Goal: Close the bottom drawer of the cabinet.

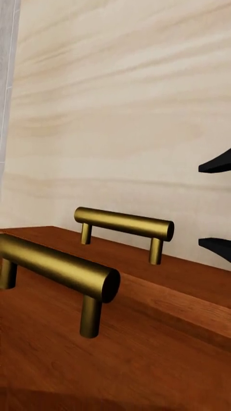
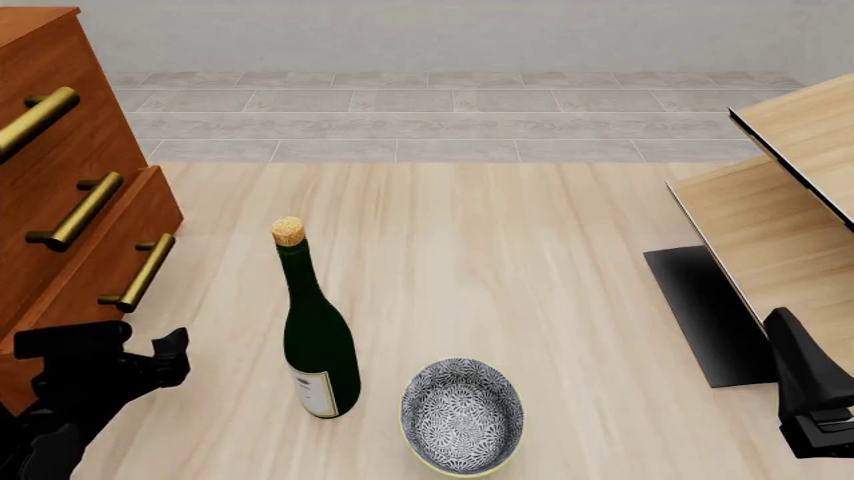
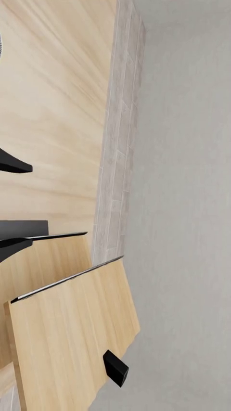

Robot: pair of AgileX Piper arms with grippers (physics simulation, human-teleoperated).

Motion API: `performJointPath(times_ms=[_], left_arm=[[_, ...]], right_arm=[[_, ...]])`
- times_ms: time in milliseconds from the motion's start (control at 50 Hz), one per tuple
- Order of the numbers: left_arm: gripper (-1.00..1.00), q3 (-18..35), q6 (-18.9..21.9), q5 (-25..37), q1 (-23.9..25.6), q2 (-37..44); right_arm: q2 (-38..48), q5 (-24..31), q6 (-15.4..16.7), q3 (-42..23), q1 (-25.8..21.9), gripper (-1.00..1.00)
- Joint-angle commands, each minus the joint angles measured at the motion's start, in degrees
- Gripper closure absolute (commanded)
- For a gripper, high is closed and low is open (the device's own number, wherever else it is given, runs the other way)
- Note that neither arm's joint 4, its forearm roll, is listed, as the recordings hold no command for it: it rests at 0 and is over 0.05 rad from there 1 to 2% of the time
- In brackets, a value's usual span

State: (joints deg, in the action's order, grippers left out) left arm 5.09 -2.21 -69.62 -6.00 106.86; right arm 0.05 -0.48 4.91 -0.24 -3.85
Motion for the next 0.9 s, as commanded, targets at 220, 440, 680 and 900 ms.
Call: performJointPath(times_ms=[220,440,680,900], left_arm=[[-1.00,1.00,1.88,-0.27,-2.87,-0.41],[-1.00,1.14,3.15,-0.27,-3.80,-0.55],[-1.00,1.77,4.38,-0.27,-4.95,-0.49],[-1.00,1.83,4.80,-0.27,-5.54,-0.24]], right_arm=[[-0.02,-0.09,0.07,-0.05,0.02,-1.00],[-0.01,-0.14,-0.04,0.05,-0.04,-1.00],[0.00,-0.05,-0.09,-0.02,-0.21,-1.00],[0.00,-0.17,-0.04,0.02,-0.34,-1.00]])
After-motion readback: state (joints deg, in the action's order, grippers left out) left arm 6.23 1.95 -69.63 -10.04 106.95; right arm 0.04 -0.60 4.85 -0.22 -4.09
